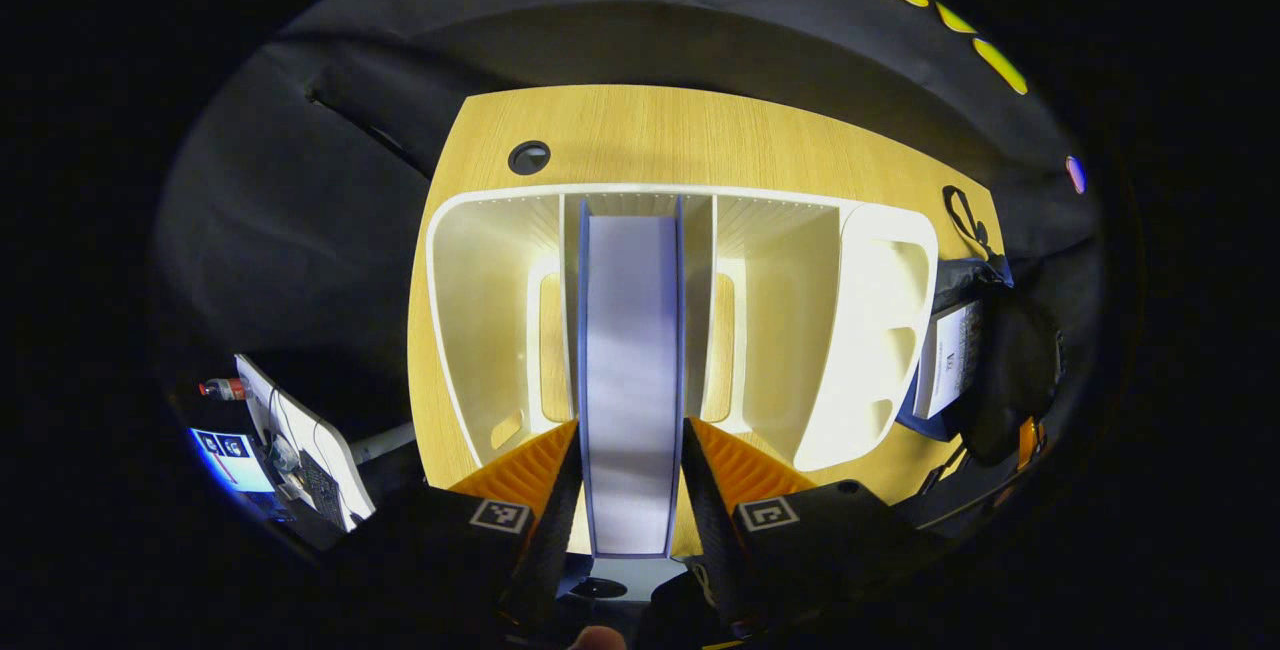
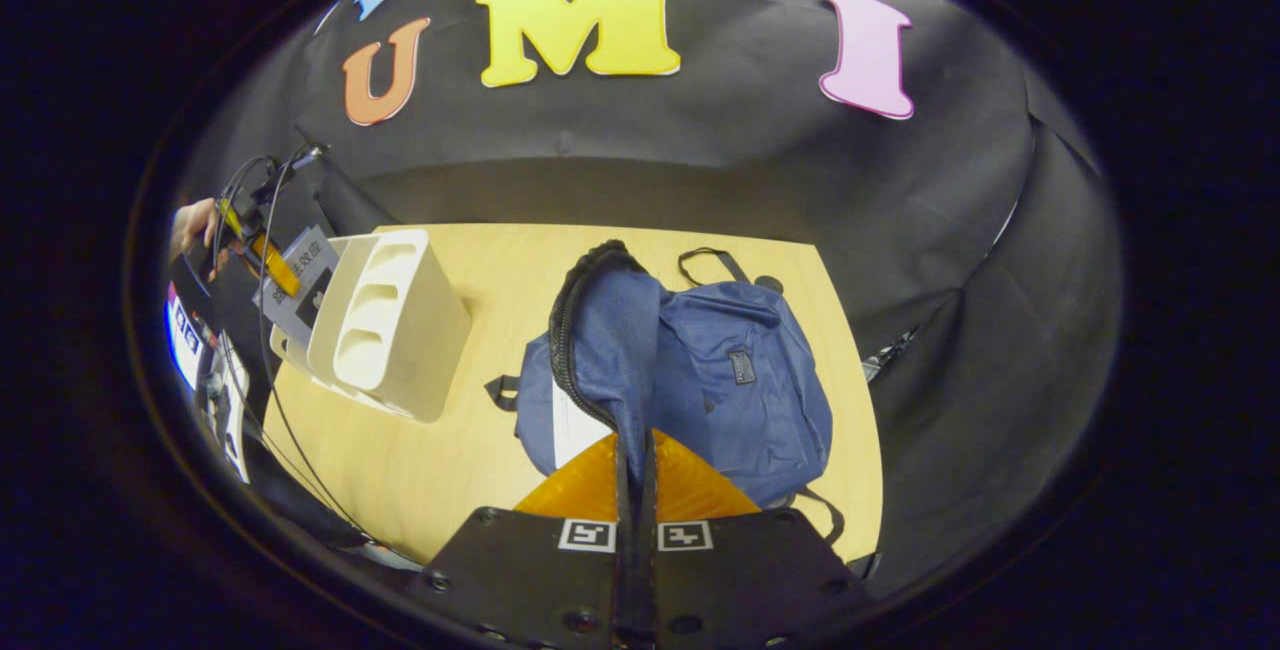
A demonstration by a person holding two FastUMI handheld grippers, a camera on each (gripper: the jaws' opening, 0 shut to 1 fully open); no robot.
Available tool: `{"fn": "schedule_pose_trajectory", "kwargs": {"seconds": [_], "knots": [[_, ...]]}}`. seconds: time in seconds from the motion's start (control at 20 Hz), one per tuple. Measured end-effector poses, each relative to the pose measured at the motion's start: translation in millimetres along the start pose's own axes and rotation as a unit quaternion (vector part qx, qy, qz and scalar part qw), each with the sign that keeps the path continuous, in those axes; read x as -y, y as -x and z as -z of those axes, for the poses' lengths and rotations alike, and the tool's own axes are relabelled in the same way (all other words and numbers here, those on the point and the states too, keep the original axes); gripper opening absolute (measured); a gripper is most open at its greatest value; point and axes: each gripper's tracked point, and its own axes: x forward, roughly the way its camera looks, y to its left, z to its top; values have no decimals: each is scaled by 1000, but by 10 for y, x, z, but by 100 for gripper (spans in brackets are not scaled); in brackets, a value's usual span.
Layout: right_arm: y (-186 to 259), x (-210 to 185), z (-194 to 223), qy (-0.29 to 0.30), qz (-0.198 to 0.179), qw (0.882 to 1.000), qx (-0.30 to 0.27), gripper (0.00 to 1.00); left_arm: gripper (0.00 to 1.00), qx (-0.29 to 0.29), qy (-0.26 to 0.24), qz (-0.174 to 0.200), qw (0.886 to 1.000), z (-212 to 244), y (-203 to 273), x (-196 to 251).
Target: Open the schoolbag, grab two books from the bookshelf and put them into the schoolbag.
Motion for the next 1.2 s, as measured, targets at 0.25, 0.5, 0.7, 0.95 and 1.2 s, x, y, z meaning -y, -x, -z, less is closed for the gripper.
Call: {"fn": "schedule_pose_trajectory", "kwargs": {"seconds": [0.25, 0.5, 0.7, 0.95, 1.2], "knots": [[-13, -16, -14, 1, -8, 1000, 4, 1, 49, -9, 14, -7, 1000, 22, -17, -17], [-20, -8, -6, -7, -16, 1000, 12, 1, 42, -4, 21, -7, 1000, 86, 89, -24], [-33, -9, -29, -12, -24, 999, 18, 1, 40, 36, 23, -10, 999, 163, 370, -134], [-57, -43, -18, -12, -31, 999, 17, 1, 39, 67, 45, 32, 996, 496, 878, -139], [-67, -55, -60, -25, -37, 999, 16, 1, 37, 112, 65, 74, 989, 784, 1377, -158]]}}
